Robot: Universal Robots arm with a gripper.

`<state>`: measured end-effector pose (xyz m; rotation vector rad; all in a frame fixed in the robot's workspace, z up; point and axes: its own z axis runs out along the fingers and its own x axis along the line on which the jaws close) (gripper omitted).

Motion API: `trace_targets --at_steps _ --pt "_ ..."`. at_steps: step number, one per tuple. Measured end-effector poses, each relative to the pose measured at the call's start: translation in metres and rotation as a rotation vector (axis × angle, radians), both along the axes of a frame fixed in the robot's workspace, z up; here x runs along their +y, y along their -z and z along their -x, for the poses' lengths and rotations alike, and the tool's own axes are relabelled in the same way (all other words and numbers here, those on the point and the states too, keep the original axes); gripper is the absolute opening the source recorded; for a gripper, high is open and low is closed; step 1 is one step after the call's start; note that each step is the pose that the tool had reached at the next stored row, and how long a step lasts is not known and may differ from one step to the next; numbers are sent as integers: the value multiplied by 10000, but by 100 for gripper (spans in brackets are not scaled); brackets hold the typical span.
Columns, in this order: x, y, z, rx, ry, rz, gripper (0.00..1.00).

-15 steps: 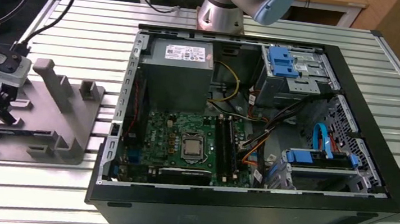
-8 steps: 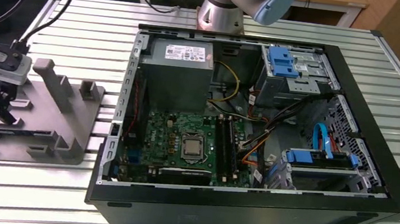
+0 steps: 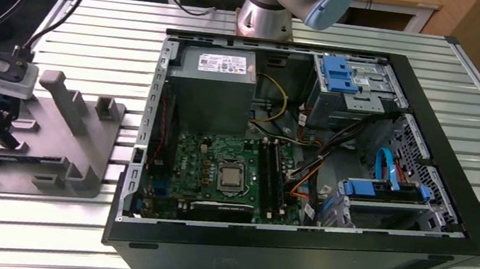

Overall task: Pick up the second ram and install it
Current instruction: 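Pick up the second ram and move it above second insertion slot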

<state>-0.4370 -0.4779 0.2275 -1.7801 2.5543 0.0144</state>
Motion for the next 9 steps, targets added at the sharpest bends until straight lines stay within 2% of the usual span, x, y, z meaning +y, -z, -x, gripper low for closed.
trace_targets --at_steps 9 --pt "0 1 0 0 -611 0 10"
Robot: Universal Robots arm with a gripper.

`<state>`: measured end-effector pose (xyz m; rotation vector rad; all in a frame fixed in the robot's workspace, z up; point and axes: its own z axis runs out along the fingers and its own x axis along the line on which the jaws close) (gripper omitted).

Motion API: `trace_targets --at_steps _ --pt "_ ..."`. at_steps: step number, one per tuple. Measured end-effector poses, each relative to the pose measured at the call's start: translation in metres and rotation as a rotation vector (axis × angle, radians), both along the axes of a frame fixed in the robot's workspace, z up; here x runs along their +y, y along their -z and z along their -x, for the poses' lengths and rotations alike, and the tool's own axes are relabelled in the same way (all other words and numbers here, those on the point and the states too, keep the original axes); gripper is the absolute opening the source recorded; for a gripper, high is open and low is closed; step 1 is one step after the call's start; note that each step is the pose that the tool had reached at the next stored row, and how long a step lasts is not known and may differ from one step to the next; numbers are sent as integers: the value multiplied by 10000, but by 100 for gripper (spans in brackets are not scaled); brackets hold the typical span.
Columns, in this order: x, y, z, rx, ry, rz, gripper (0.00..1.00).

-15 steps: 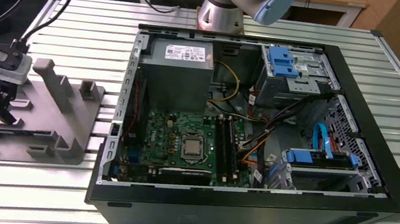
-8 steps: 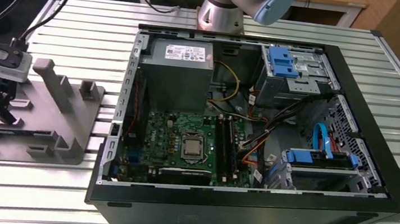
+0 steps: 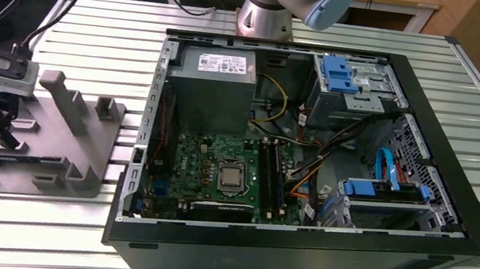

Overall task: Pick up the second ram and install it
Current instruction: 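Pick up the second ram and move it above second insertion slot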

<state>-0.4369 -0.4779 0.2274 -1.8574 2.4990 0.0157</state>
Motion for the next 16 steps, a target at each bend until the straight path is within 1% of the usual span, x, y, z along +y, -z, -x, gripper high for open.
trace_targets --at_steps 7,16 --pt "0 2 0 0 -584 0 10" --pt "0 5 0 0 -1602 0 10"
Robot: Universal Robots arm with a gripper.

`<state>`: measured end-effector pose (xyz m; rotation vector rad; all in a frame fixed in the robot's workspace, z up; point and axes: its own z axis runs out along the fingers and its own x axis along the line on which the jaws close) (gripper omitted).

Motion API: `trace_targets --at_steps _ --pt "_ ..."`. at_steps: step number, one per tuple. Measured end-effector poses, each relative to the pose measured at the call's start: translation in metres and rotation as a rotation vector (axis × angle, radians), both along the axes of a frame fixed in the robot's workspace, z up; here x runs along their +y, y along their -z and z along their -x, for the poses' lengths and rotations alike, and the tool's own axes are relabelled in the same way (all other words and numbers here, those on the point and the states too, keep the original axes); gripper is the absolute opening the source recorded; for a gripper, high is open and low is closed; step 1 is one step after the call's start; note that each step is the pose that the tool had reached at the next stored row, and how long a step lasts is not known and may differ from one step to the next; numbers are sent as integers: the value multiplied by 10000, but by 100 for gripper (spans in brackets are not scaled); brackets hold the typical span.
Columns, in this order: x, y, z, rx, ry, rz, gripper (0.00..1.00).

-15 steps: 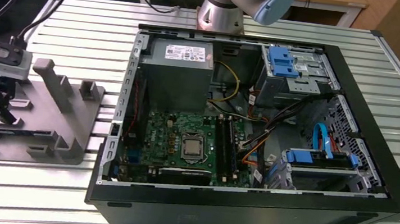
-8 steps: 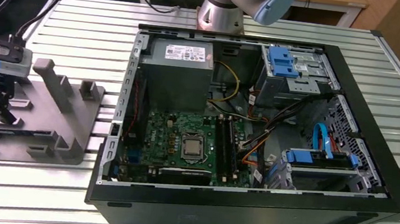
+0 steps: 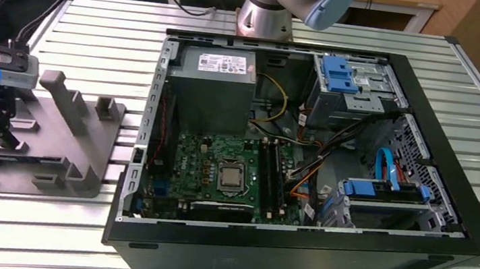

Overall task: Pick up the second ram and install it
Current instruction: 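Pick up the second ram and move it above second insertion slot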

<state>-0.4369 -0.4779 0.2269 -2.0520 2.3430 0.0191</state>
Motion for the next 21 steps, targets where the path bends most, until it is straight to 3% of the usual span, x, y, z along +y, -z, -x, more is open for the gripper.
trace_targets --at_steps 7,10,16,21 --pt "0 4 0 0 -1105 0 10" --pt "0 8 0 10 -1341 -1 10" --pt "0 12 0 288 -1782 -1 10" --pt "-1 23 -1 342 -1971 104 10"
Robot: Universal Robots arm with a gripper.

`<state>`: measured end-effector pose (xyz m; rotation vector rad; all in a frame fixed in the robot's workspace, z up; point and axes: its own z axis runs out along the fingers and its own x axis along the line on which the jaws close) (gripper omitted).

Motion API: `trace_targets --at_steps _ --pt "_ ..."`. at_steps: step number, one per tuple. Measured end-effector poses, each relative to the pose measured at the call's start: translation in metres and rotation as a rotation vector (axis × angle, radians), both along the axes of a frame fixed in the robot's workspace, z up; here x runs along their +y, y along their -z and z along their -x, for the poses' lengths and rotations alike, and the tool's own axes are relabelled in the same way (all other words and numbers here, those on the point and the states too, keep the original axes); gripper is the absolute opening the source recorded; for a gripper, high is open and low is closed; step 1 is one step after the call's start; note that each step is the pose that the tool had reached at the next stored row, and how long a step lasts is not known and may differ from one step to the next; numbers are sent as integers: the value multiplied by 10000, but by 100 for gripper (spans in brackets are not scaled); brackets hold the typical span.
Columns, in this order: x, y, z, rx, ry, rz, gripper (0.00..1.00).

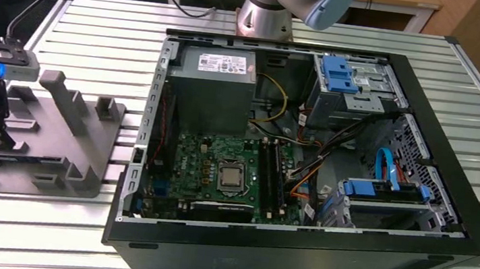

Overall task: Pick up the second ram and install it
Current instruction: 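Pick up the second ram and move it above second insertion slot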

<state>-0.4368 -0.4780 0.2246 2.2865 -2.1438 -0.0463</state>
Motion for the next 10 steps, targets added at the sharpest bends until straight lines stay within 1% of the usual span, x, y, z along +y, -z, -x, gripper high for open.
trace_targets --at_steps 2,10 --pt "1 3 1 3 -5 13 10" --pt "1 9 1 0 -6 12 10"
